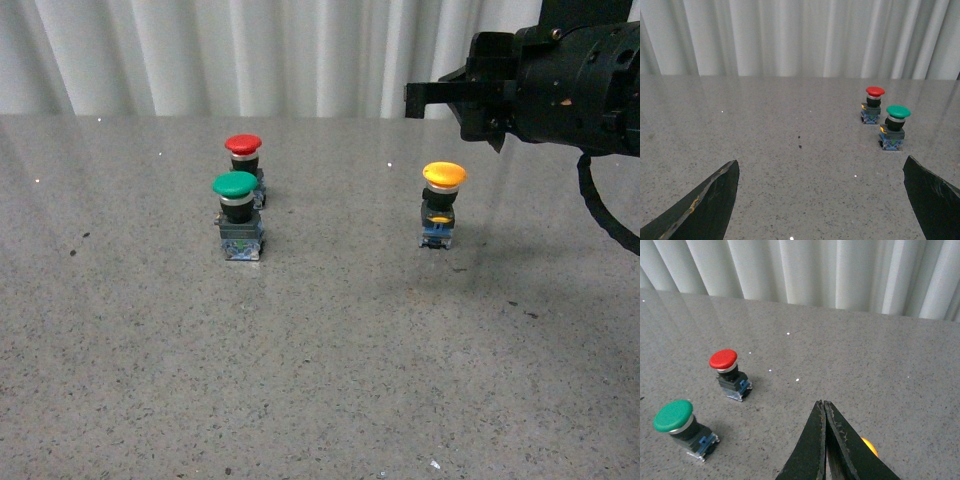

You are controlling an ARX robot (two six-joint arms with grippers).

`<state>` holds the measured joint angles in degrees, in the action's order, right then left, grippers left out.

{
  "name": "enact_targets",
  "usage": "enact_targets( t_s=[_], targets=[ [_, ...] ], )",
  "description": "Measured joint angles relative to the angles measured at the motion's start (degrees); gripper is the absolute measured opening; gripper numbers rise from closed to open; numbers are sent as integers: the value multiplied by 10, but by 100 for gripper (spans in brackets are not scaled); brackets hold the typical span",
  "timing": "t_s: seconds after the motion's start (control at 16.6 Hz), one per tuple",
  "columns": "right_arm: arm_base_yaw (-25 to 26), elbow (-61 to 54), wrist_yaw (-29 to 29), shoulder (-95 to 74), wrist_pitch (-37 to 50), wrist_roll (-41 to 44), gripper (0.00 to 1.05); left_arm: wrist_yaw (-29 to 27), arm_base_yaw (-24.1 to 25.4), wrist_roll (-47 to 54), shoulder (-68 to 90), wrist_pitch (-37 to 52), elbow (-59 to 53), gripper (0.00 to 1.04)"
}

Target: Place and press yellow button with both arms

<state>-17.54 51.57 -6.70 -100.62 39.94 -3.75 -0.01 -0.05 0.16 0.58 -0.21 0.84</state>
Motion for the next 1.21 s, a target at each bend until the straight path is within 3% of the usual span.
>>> enact_targets(
  t_s=[0.3,0.36,0.42,0.48,0.91,0.97,1.21],
  targets=[
    [3,-118,-20,195,4,-60,2,0,0,0,0,0,0,98],
    [0,-166,93,268,-19,-32,2,0,0,0,0,0,0,98],
    [34,-242,170,362,-60,4,2,0,0,0,0,0,0,98],
    [74,-305,177,438,-69,16,2,0,0,0,0,0,0,98],
    [133,-434,110,600,-77,33,2,0,0,0,0,0,0,98],
    [168,-445,71,621,-85,34,2,0,0,0,0,0,0,98],
    [176,-474,68,679,-120,34,2,0,0,0,0,0,0,98]
  ],
)
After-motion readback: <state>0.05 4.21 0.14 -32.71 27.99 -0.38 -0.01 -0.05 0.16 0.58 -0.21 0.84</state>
